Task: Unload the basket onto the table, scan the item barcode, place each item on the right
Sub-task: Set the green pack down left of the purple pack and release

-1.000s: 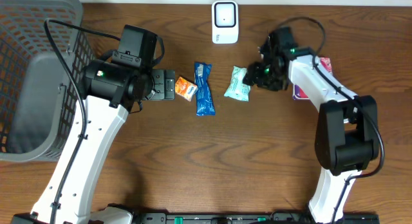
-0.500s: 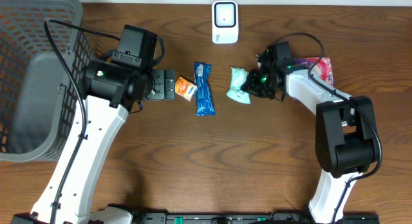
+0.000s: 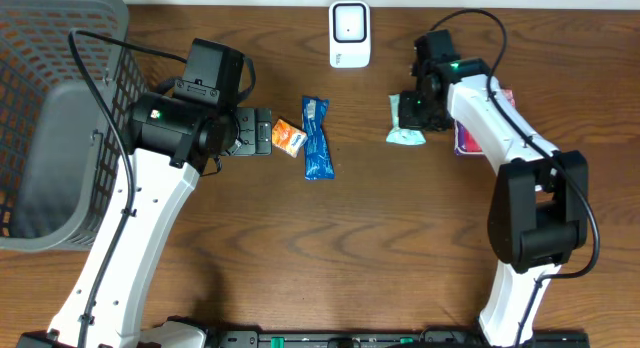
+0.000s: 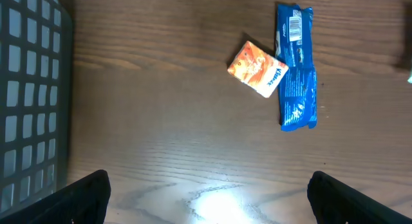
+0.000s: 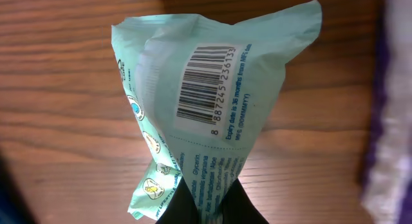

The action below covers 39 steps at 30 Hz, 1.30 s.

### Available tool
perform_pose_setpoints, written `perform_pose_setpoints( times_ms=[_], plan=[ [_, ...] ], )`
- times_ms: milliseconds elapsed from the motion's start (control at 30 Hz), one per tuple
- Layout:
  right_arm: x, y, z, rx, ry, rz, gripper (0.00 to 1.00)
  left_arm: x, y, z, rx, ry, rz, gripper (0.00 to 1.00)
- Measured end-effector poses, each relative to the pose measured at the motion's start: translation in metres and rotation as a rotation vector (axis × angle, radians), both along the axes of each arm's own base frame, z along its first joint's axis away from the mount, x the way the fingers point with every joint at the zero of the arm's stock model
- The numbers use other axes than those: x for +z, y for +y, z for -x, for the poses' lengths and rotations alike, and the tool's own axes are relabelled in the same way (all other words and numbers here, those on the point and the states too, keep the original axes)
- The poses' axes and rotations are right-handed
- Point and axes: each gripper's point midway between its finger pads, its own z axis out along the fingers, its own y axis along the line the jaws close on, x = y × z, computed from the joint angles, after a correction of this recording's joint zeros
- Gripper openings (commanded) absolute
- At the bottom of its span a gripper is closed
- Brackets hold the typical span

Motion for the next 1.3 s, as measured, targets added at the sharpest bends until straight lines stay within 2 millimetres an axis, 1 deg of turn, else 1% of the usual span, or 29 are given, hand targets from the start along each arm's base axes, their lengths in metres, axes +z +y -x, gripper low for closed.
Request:
perform_pose_setpoints(
  times_ms=[33,67,100,133,167,200,267,300,367,433,467,500,533,567,600,633,733,767,833,867,933,1000,1067,1133,1300],
  plan=[
    [-0.002,-0.007,0.0,-0.014,0.003,0.004,0.2,0.0,0.0,0.0,0.0,0.0,0.0,0.98],
    [-0.005,-0.013,0.001,-0.024,0.008,0.008,0.42,0.0,0.0,0.0,0.0,0.0,0.0,0.98],
    [-0.009,-0.022,0.003,-0.039,0.02,0.014,0.66,0.0,0.0,0.0,0.0,0.0,0.0,0.98],
    [-0.012,-0.029,0.005,-0.054,0.027,0.021,0.82,0.0,0.0,0.0,0.0,0.0,0.0,0.98],
    [-0.014,-0.034,0.006,-0.061,0.032,0.025,0.94,0.0,0.0,0.0,0.0,0.0,0.0,0.98],
    [-0.014,-0.036,0.006,-0.064,0.032,0.028,0.95,0.0,0.0,0.0,0.0,0.0,0.0,0.98],
    [-0.014,-0.037,0.009,-0.05,0.046,0.036,0.95,0.0,0.0,0.0,0.0,0.0,0.0,0.98],
    [-0.013,-0.037,0.013,-0.046,0.063,0.039,0.93,0.0,0.0,0.0,0.0,0.0,0.0,0.98],
    [-0.007,-0.037,0.015,-0.04,0.087,0.043,0.84,0.0,0.0,0.0,0.0,0.0,0.0,0.98],
    [0.005,-0.036,0.011,-0.029,0.08,0.041,0.77,0.0,0.0,0.0,0.0,0.0,0.0,0.98],
    [0.02,-0.032,0.003,-0.016,0.056,0.024,0.76,0.0,0.0,0.0,0.0,0.0,0.0,0.98],
    [0.03,-0.026,-0.002,-0.001,0.038,-0.001,0.74,0.0,0.0,0.0,0.0,0.0,0.0,0.98],
    [0.039,-0.015,-0.009,0.021,0.013,-0.052,0.73,0.0,0.0,0.0,0.0,0.0,0.0,0.98],
    [0.041,-0.009,-0.009,0.03,0.01,-0.077,0.73,0.0,0.0,0.0,0.0,0.0,0.0,0.98],
    [0.043,0.007,-0.009,0.061,0.008,-0.136,0.73,0.0,0.0,0.0,0.0,0.0,0.0,0.98],
    [0.044,0.015,-0.008,0.076,0.007,-0.161,0.74,0.0,0.0,0.0,0.0,0.0,0.0,0.98],
    [0.048,0.049,-0.005,0.147,-0.003,-0.23,0.73,0.0,0.0,0.0,0.0,0.0,0.0,0.98],
    [0.048,0.066,-0.003,0.184,-0.016,-0.251,0.72,0.0,0.0,0.0,0.0,0.0,0.0,0.98],
    [0.046,0.085,0.001,0.226,-0.023,-0.27,0.69,0.0,0.0,0.0,0.0,0.0,0.0,0.98],
    [0.042,0.104,0.006,0.264,-0.028,-0.285,0.67,0.0,0.0,0.0,0.0,0.0,0.0,0.98],
    [0.036,0.13,0.016,0.304,-0.03,-0.308,0.64,0.0,0.0,0.0,0.0,0.0,0.0,0.98],
    [0.031,0.148,0.021,0.327,-0.042,-0.323,0.61,0.0,0.0,0.0,0.0,0.0,0.0,0.98],
    [0.024,0.168,0.031,0.344,-0.038,-0.336,0.5,0.0,0.0,0.0,0.0,0.0,0.0,0.98],
    [0.018,0.177,0.039,0.332,-0.026,-0.331,0.43,0.0,0.0,0.0,0.0,0.0,0.0,0.98],
    [0.001,0.189,0.046,0.309,-0.049,-0.292,0.41,0.0,0.0,0.0,0.0,-0.001,0.0,0.98]
  ],
)
